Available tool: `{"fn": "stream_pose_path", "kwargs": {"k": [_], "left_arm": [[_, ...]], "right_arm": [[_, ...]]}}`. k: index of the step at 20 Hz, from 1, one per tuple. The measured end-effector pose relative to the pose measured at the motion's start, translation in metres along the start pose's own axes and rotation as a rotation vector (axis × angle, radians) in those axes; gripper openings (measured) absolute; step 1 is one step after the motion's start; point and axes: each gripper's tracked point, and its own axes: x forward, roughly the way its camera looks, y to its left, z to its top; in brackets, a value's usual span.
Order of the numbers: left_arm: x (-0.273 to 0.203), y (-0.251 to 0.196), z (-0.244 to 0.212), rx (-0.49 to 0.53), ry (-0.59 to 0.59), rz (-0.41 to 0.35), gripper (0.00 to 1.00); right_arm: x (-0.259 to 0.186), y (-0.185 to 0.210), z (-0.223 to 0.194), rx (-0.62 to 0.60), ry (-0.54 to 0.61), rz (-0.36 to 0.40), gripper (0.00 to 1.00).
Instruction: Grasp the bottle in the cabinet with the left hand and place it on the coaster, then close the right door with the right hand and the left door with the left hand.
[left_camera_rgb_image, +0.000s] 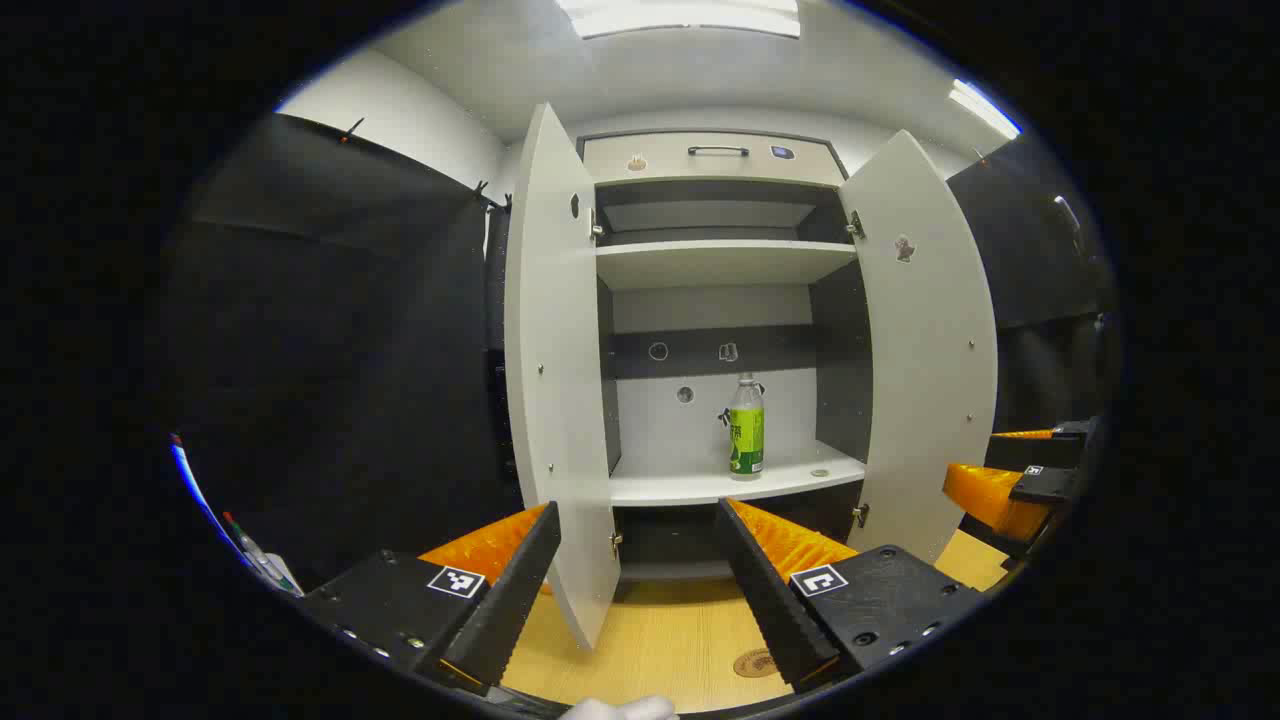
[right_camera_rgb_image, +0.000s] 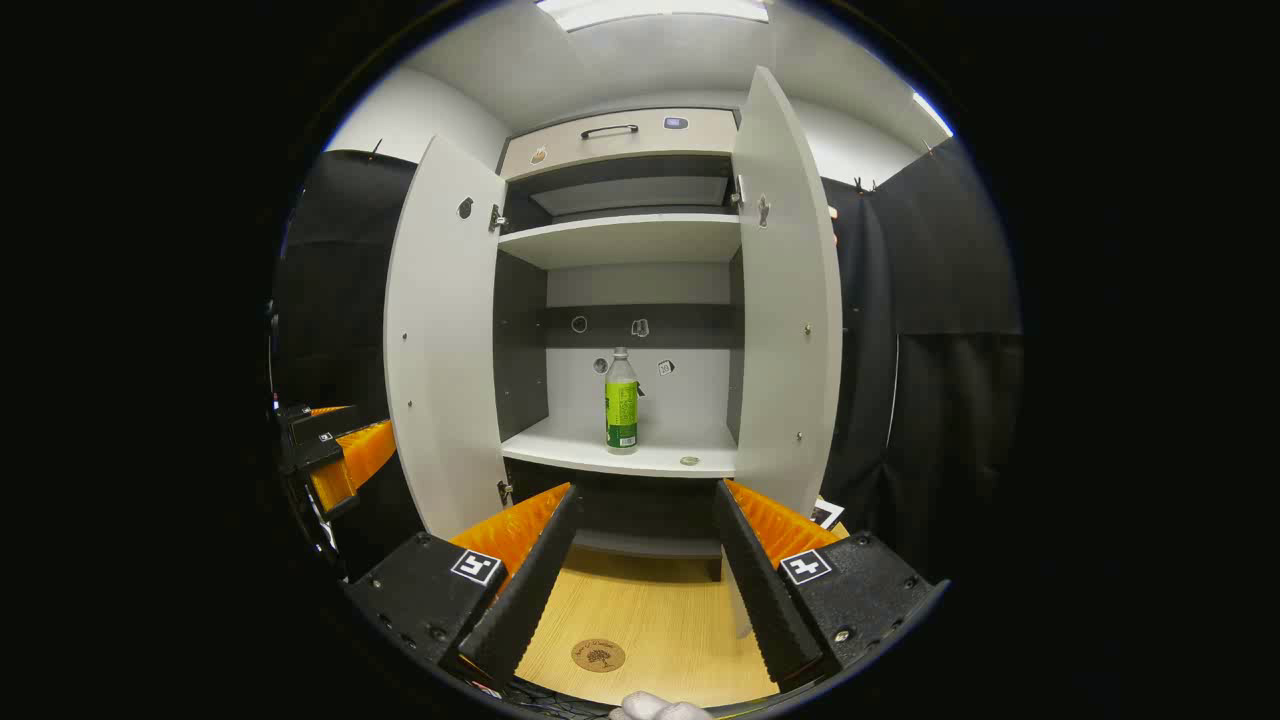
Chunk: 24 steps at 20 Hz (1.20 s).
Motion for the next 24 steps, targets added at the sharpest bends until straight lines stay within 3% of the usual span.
{"fn": "stream_pose_path", "kwargs": {"k": [15,19,24], "left_arm": [[0.017,0.002,0.006,-0.016,-0.019,-0.022,0.95],[0.048,-0.012,0.007,-0.020,-0.017,-0.055,0.95],[0.124,-0.049,0.020,-0.028,-0.040,-0.105,0.95]], "right_arm": [[0.003,-0.001,0.005,-0.005,-0.028,-0.025,0.84],[0.007,-0.005,0.007,-0.001,-0.029,-0.030,0.84],[0.013,-0.019,0.010,-0.018,-0.023,-0.049,0.84]]}}
